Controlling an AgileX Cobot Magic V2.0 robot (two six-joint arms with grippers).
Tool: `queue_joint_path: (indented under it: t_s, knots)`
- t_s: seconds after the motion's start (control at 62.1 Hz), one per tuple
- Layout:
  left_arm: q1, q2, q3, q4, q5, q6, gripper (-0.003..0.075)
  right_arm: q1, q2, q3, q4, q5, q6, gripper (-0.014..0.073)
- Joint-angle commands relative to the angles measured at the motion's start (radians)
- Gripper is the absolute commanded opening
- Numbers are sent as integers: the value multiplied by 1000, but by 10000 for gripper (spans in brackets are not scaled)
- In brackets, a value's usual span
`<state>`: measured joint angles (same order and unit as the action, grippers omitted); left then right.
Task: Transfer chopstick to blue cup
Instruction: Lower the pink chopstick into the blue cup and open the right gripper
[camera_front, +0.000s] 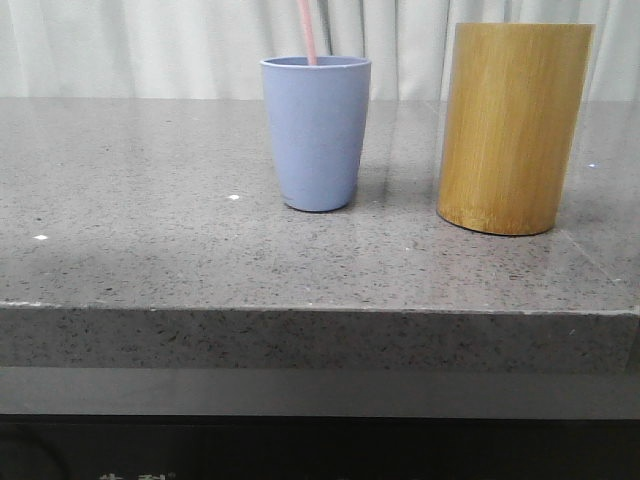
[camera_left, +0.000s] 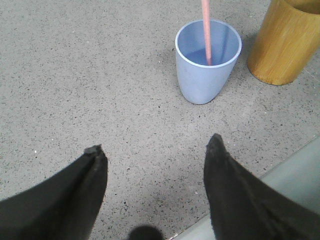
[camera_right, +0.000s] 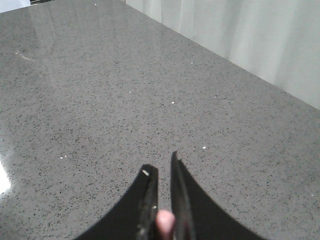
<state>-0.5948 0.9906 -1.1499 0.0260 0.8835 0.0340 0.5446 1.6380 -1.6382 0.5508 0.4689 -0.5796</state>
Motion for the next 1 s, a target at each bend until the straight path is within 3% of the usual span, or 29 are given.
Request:
queue_joint_path:
  t_s: [0.0, 0.129, 0.338, 0.467, 0.773, 0.982]
  knots:
    - [2, -8, -25, -1, -76, -8, 422, 0, -44, -28, 23, -41, -7, 262]
    - [2, -8, -25, -1, -76, -8, 422, 0, -44, -28, 23, -27, -6, 385]
    - [2, -8, -25, -1, -76, -8, 422, -1, -71, -31, 23, -15, -6, 389]
    - [2, -8, -25, -1, -76, -8, 422, -28, -126, -31, 23, 68, -3, 389]
    - [2, -8, -25, 31, -74, -8, 422, -328, -324, -17, -41, 474, 192, 353]
    - [2, -8, -25, 37, -65, -8, 422, -442, -500, 107, -262, 573, 312, 318]
